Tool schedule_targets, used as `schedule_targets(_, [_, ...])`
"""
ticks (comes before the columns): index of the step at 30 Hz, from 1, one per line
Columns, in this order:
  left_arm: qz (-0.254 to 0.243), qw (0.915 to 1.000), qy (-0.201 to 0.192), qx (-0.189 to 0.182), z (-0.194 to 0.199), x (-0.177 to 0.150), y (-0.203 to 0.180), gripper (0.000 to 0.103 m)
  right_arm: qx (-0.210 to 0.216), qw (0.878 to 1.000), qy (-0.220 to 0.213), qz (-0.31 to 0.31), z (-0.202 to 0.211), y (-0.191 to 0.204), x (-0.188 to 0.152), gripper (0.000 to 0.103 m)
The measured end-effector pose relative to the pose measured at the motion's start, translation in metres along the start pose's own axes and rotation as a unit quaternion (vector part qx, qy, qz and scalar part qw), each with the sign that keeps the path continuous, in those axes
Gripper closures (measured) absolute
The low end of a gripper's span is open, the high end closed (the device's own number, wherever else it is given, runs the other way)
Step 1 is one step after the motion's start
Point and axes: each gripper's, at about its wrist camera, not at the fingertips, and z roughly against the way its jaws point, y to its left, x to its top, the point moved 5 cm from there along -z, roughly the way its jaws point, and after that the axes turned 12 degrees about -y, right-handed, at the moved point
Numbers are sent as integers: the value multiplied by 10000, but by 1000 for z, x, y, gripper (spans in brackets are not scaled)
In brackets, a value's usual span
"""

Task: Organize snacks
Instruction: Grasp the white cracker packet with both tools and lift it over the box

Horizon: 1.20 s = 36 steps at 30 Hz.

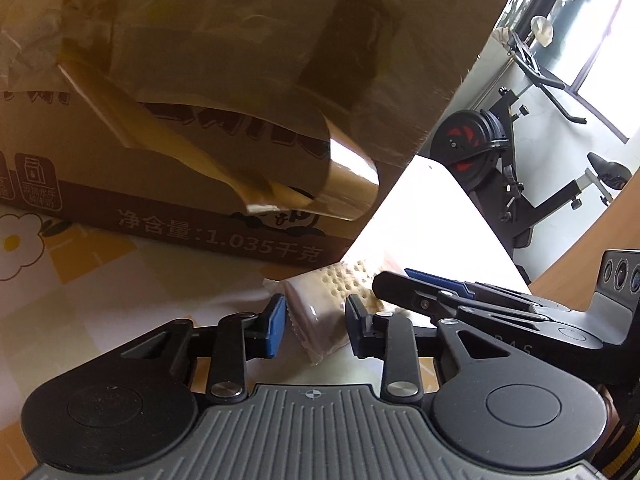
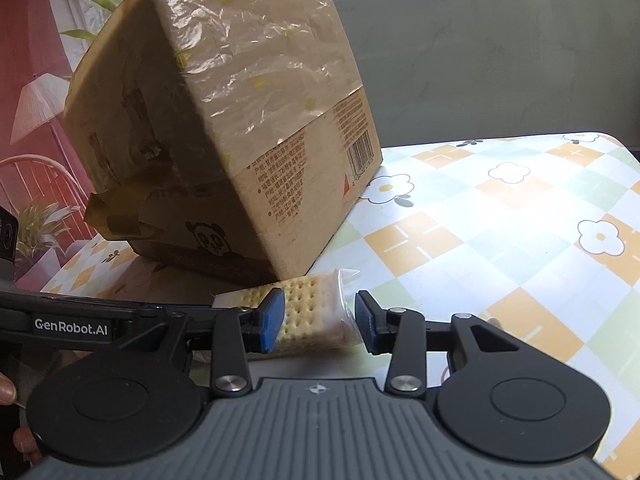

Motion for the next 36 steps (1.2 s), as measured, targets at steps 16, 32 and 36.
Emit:
schedule_targets(16, [-359, 9980, 420, -313, 41, -13, 31, 70, -451, 9963, 273, -672, 23, 59, -27, 62])
schedule_targets(32, [-79, 9972, -351, -654, 120, 54, 69, 71, -238, 9973, -559, -421, 44, 156, 27, 66])
schedule_targets(36, [-221, 9938, -763, -781, 143, 92, 68, 71, -107, 9961, -799, -371, 43, 178, 58, 66])
